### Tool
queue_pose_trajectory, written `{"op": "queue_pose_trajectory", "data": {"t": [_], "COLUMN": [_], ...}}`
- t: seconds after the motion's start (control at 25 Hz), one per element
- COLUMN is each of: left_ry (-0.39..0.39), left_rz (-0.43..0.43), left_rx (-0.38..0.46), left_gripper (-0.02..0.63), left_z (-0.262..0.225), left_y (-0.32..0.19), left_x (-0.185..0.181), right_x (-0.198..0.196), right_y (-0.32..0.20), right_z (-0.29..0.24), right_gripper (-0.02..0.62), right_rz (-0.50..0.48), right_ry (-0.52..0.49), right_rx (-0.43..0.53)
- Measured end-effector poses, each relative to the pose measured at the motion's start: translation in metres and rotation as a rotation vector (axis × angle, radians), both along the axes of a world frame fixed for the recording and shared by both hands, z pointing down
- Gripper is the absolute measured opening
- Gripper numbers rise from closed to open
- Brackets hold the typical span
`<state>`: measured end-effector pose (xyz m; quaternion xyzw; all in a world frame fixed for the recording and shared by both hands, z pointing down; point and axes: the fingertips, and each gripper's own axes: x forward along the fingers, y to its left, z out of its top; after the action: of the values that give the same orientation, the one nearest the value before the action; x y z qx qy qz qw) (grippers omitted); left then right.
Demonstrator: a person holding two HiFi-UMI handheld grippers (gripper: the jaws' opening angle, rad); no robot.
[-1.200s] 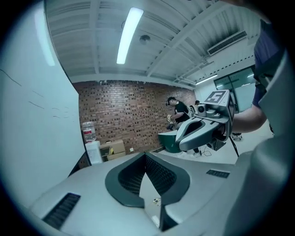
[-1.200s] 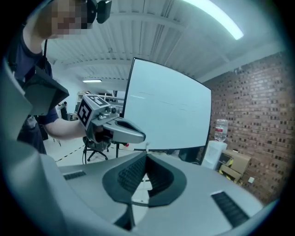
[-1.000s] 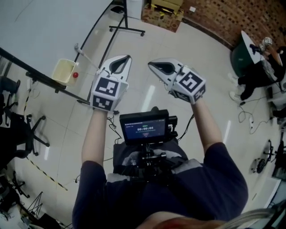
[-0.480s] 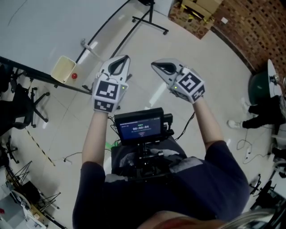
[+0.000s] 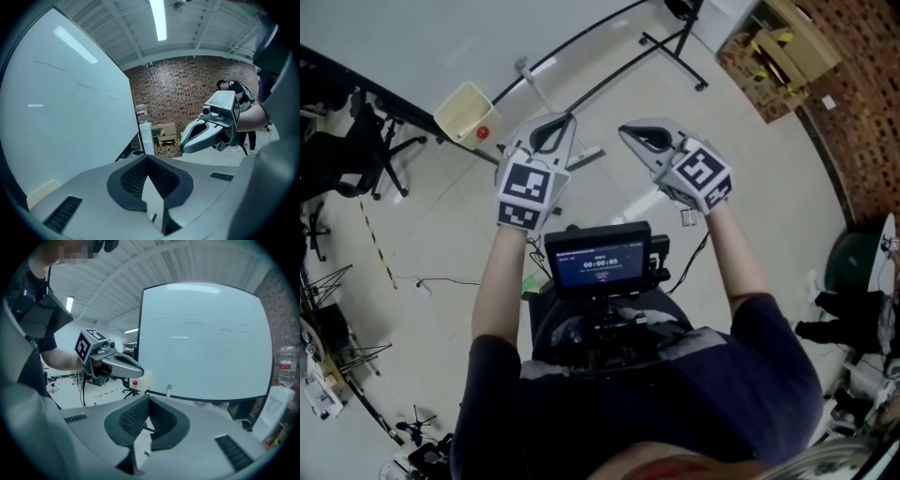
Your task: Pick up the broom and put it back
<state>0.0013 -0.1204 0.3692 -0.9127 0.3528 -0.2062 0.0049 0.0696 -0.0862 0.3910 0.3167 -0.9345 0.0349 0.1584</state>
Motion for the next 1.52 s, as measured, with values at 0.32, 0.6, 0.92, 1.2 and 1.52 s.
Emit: {"op": "queue_pose_trajectory", "data": {"t": [0.32,0.6,0.92,1.2,1.52], "left_ry": [0.067,0.078,0.121,0.13,0.183], "left_rz": [-0.026,0.068,0.116,0.049,-0.19], "left_rx": [-0.031,-0.044,-0.058,-0.175,-0.18], "left_gripper": [0.0,0.0,0.0,0.0,0.0], "left_z": [0.029,0.046,0.061,0.134,0.174], "left_y": [-0.051,-0.093,-0.138,-0.2,-0.208], "left_x": [-0.025,-0.023,-0.029,0.019,-0.025], "right_x": [-0.038,-0.045,-0.08,-0.031,-0.042], "right_y": [-0.049,-0.101,-0.156,-0.233,-0.246], "right_z": [0.019,0.018,0.045,0.105,0.119], "right_gripper": [0.015,0.015,0.015,0.015,0.015], "right_rz": [-0.024,0.074,0.046,-0.024,-0.131], "right_ry": [0.074,0.097,0.172,0.16,0.199], "right_rx": [-0.017,-0.037,-0.057,-0.14,-0.167]}}
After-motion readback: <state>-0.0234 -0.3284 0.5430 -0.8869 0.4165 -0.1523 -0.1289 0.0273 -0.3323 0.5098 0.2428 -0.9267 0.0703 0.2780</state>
